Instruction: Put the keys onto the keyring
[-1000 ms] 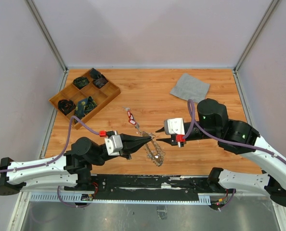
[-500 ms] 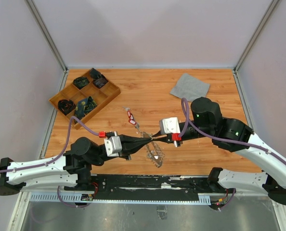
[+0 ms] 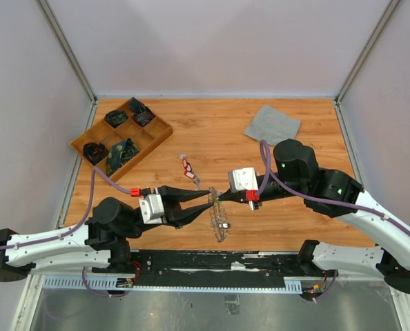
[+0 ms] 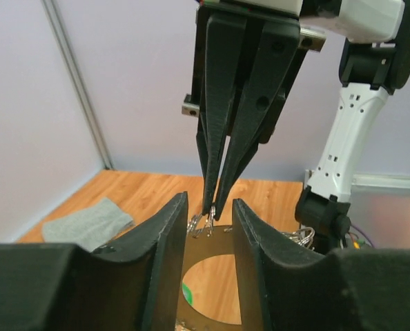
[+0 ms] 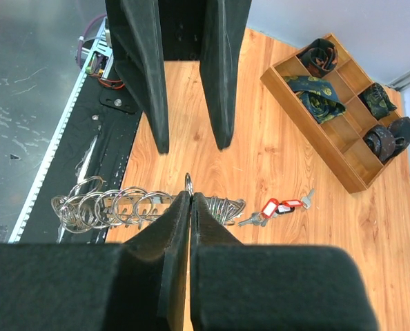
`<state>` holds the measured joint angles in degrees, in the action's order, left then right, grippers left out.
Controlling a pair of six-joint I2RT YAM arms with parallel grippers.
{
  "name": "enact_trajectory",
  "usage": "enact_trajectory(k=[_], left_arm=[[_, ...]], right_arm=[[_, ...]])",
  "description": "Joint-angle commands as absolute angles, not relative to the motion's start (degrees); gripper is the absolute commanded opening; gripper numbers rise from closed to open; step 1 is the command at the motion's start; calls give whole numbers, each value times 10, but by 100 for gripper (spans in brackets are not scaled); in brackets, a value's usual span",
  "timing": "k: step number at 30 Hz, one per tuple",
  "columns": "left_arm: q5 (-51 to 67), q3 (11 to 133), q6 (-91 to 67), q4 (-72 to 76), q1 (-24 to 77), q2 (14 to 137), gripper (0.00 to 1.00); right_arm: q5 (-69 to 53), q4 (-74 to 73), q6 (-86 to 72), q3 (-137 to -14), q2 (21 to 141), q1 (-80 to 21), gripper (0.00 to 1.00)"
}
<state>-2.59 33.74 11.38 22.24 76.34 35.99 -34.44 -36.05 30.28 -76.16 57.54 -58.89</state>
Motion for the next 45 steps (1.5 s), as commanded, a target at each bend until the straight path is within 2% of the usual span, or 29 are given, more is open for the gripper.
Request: enact_trajectory(k=[1, 19, 30, 45], left_arm=[[-36, 328, 106, 245, 767, 341, 41], [-39, 322, 94, 240, 767, 378, 43], [-51, 319, 96, 277, 767, 383, 30], [-47, 315, 94, 297, 767, 381, 24]], right_arm=[[-334, -353, 307, -772, 562, -595, 1], [-333, -321, 299, -771, 548, -595, 0], [-345, -263, 274, -737, 532, -595, 0], [-354, -269, 272, -736, 539, -595, 1]])
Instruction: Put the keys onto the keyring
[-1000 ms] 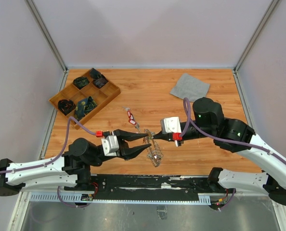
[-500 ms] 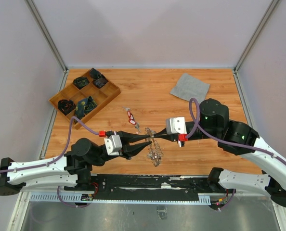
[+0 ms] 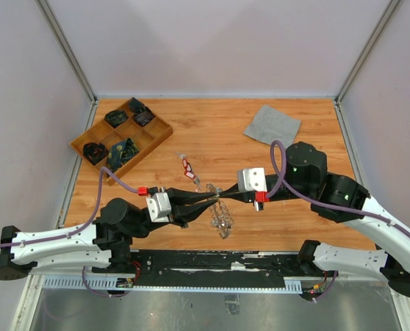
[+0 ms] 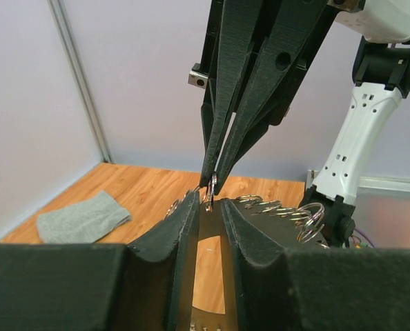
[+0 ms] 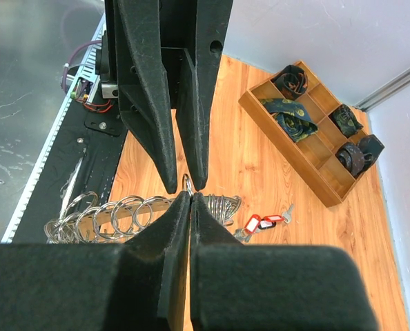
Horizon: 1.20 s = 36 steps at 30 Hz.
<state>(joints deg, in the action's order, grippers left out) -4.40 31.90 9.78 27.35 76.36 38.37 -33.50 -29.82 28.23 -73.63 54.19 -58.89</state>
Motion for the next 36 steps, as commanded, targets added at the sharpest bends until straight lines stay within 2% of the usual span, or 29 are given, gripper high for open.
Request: enact_trajectory(k=[1, 10, 12, 15, 16, 18, 21, 28, 31, 36], left_arm=[[-47, 315, 93, 296, 768, 381, 24], [-59, 321, 94, 288, 767, 385, 22], [-61, 322, 96, 285, 767, 386, 19], [-68, 324, 96, 283, 768, 385, 1], [-71, 325, 96, 282, 767, 385, 1], [-74, 325, 99, 279, 767, 381, 1], [-72, 322, 101, 273, 767, 373, 0], [-43, 316, 102, 269, 767, 360, 0], [-32, 316, 102, 271, 767, 359, 0], [-23, 318, 102, 272, 767, 359, 1]], right_arm=[[-355, -269, 272, -735, 539, -595, 1], [-369, -269, 270, -738, 545, -596, 0], [-370, -270, 270, -738, 545, -596, 1], [-370, -273, 271, -737, 546, -597, 0], [-367, -274, 271, -737, 545, -597, 1], [-358, -275, 273, -738, 541, -597, 7], [-331, -281, 277, -737, 528, -597, 27], [-265, -303, 287, -724, 502, -597, 28], [-265, -308, 292, -715, 509, -596, 32], [-290, -298, 292, -711, 526, -597, 34]])
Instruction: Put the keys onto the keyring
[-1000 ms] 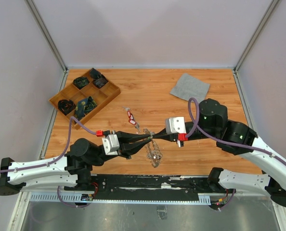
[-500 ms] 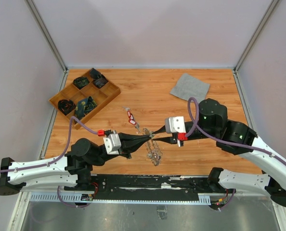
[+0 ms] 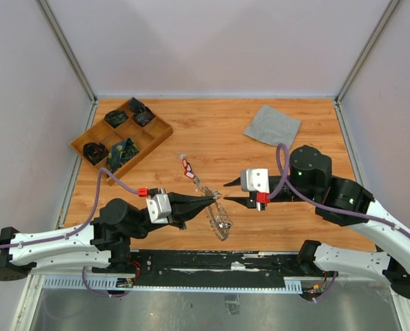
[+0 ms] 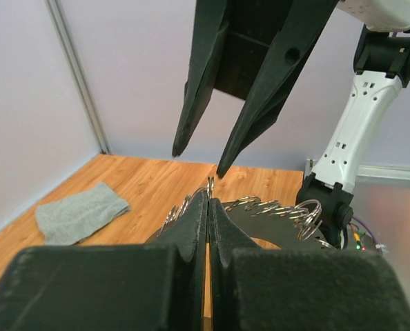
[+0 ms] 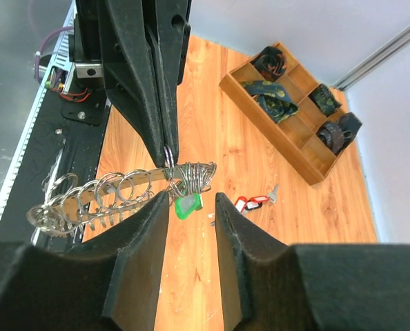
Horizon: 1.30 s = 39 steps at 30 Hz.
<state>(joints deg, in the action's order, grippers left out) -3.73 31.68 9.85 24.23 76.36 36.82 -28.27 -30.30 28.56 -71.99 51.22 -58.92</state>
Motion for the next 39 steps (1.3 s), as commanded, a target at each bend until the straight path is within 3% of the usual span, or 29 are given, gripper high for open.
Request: enact_trajectory(k=[1, 8, 16, 20, 33, 39], left_arm=[[-24, 318, 102, 272, 767, 359, 1], [-23, 321, 106, 273, 767, 361, 0], [-21, 321, 106, 273, 767, 364, 1], [-15, 322, 107, 270, 768, 365, 1], [26, 334, 126, 232, 767, 370, 1], [27, 338, 130, 211, 767, 369, 1]], right_arm=[[-295, -296, 292, -711, 529, -597, 34], [-317, -295, 290, -709, 537, -597, 32], [-328, -290, 284, -714, 537, -597, 7], [-320, -303, 282, -725, 540, -597, 3], [-287, -336, 285, -747, 548, -597, 6], [-242, -338, 274, -759, 553, -597, 30]])
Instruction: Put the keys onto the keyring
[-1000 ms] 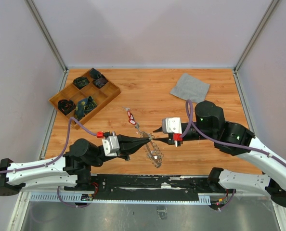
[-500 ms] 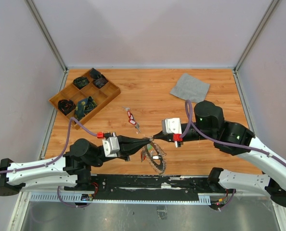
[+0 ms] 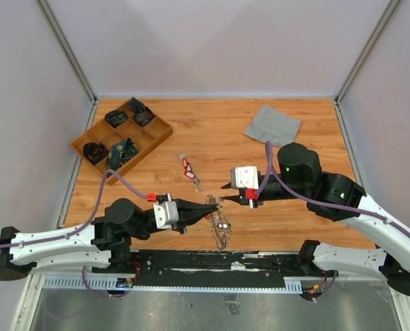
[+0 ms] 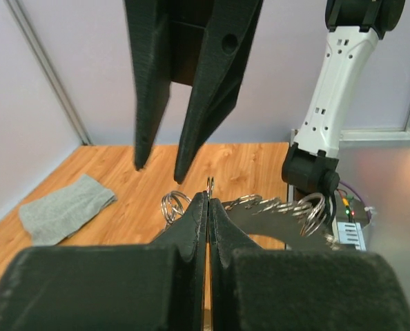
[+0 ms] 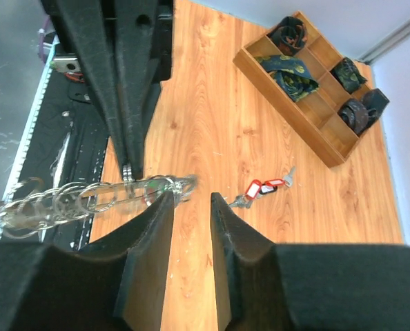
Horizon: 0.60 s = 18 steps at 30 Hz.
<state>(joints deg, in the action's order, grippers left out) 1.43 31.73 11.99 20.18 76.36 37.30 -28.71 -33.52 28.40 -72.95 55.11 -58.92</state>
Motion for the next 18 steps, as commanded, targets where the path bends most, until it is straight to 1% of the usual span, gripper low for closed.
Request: enact_trajectory(k=[1, 4, 8, 12, 15, 16, 18], left_arm=[[27, 338, 130, 210, 767, 369, 1], [23, 336, 127, 207, 767, 369, 0], [10, 335, 125, 199, 767, 367, 1], [-12, 336, 125, 185, 767, 363, 1], [-31, 333, 126, 171, 767, 351, 0], [-37, 331, 126, 166, 767, 345, 0], [-48, 330, 124, 154, 767, 333, 1]], right_arm=[[-220, -336, 266, -762, 557, -597, 32], [-142, -335, 240, -774, 572, -597, 35], [-13, -369, 225, -789, 592, -596, 40], [59, -402, 186, -772, 596, -593, 49], [82, -417, 124, -744, 591, -572, 51], [72, -417, 100, -731, 590, -555, 51], [9, -415, 49, -699, 590, -505, 51]])
